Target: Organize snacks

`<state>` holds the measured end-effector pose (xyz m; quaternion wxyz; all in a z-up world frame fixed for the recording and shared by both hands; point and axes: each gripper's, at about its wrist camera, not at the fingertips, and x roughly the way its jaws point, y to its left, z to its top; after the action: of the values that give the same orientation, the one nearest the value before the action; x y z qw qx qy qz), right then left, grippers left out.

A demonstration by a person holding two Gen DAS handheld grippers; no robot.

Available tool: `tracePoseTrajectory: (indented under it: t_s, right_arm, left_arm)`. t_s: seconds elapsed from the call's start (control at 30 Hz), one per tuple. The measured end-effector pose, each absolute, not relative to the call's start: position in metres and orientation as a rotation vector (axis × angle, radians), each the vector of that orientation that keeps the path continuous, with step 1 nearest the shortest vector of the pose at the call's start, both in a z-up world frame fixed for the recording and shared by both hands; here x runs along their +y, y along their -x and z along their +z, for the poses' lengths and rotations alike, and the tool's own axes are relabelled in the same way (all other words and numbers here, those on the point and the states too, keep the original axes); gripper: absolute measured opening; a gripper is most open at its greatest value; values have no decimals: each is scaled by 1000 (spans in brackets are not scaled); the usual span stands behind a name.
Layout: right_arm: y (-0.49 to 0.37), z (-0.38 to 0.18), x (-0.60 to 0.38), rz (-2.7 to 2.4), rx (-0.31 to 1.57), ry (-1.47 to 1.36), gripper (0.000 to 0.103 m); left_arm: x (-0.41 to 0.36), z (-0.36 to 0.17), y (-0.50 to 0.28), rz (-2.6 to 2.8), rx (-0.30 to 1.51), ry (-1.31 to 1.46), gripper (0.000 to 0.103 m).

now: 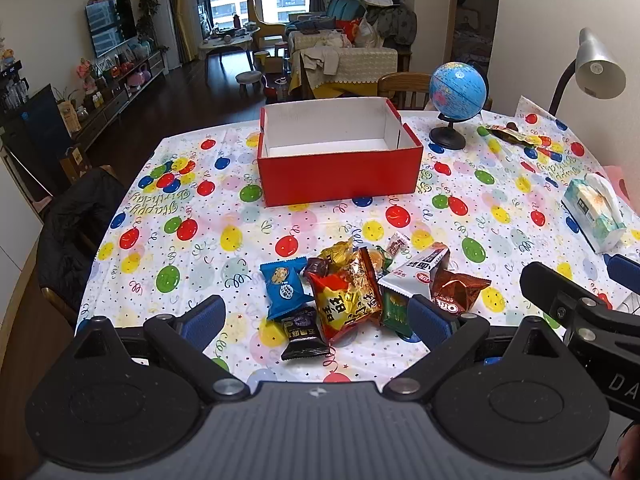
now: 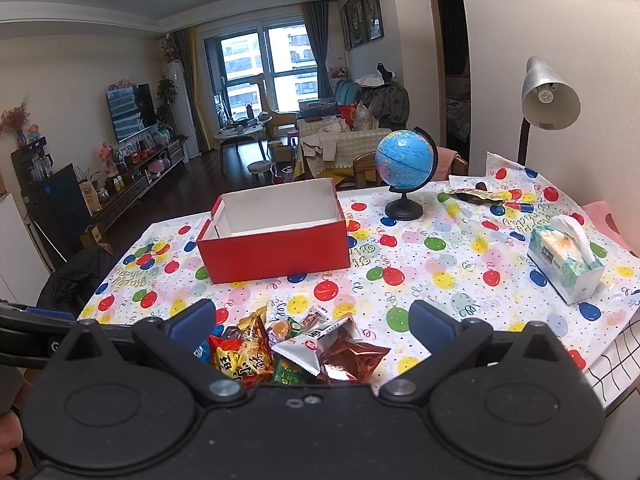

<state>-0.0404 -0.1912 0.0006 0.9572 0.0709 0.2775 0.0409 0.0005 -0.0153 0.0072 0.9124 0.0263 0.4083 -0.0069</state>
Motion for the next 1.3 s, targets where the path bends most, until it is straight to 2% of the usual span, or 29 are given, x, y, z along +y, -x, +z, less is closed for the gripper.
tracePoseTrajectory:
  t_s: [1.3]
  right_arm:
    - [28,-2,-201,79,575,-147,102]
  left_arm:
    - [-17,-2,-22,-55,867,-44,98]
